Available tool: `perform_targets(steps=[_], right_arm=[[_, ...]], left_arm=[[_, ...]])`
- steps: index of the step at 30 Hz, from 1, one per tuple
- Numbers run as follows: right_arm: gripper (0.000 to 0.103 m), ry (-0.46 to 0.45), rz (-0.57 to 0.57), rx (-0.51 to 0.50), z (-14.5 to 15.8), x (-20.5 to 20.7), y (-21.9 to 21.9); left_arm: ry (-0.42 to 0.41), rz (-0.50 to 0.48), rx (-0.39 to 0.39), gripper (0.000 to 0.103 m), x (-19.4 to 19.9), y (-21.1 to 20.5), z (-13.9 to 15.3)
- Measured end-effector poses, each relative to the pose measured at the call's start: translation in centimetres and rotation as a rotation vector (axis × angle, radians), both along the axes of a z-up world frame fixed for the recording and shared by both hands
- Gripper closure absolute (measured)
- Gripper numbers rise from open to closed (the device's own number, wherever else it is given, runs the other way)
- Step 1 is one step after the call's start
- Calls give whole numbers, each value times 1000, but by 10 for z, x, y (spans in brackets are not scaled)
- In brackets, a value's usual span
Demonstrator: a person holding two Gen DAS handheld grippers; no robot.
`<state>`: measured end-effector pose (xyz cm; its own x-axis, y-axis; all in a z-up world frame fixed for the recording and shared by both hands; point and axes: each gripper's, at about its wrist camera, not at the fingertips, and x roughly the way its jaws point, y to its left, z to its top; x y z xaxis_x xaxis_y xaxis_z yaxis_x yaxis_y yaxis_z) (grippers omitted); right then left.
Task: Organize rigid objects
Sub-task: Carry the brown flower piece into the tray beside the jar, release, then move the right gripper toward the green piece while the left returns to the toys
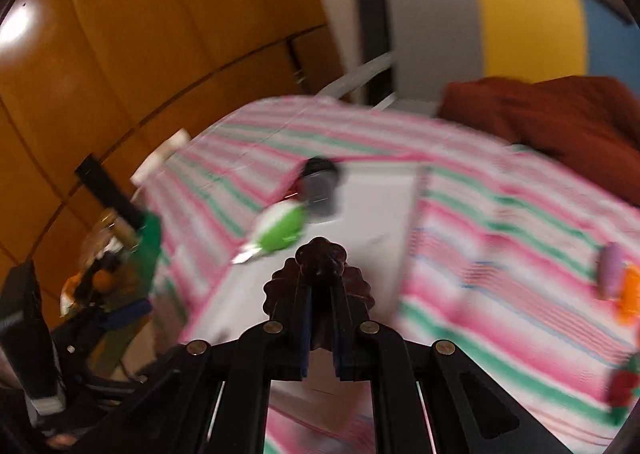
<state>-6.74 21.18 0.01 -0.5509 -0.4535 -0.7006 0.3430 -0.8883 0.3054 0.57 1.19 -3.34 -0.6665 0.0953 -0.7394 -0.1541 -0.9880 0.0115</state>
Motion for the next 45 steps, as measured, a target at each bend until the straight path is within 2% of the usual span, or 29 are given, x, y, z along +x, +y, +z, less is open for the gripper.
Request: perform_targets(steps=[7,10,13,15,16,17,19,21,25,30,33,45], right_arm=[[95,-86,43,41,-44,-21,-79],[94,-93,61,25,-49,-24,-96],[91,-79,71,58,-49,-24,-105],[88,-93,67,33,-49,-25,-100],[76,-101,66,18,-49,-24,-98],[59,-103,53,15,-49,-22,-94],[47,-95,39,-2,-45,-19,-88],[46,-92,29,-19,-40,-13,-78],[35,-60,-12,-33,-28,3,-54],[35,-19,-75,17,-18,22,-21],[31,7,-114,57,-14,33,-1],[28,27,-266,130,-13,54,79]], left_arm=[[-6,65,15,26,-1,-27,-6],[-10,85,22,26,-3,-32,-9],[-21,98,43,26,-4,-36,-12],[-17,100,46,26,-5,-36,-13],[-16,98,45,26,-5,-36,-13],[-16,97,44,26,-4,-36,-13],[-17,97,45,26,-4,-36,-12],[-9,93,48,26,-3,-36,-11],[26,74,52,26,3,-32,0],[56,31,39,26,10,-19,14],[78,1,16,26,14,-8,21],[74,-101,10,26,24,22,29]])
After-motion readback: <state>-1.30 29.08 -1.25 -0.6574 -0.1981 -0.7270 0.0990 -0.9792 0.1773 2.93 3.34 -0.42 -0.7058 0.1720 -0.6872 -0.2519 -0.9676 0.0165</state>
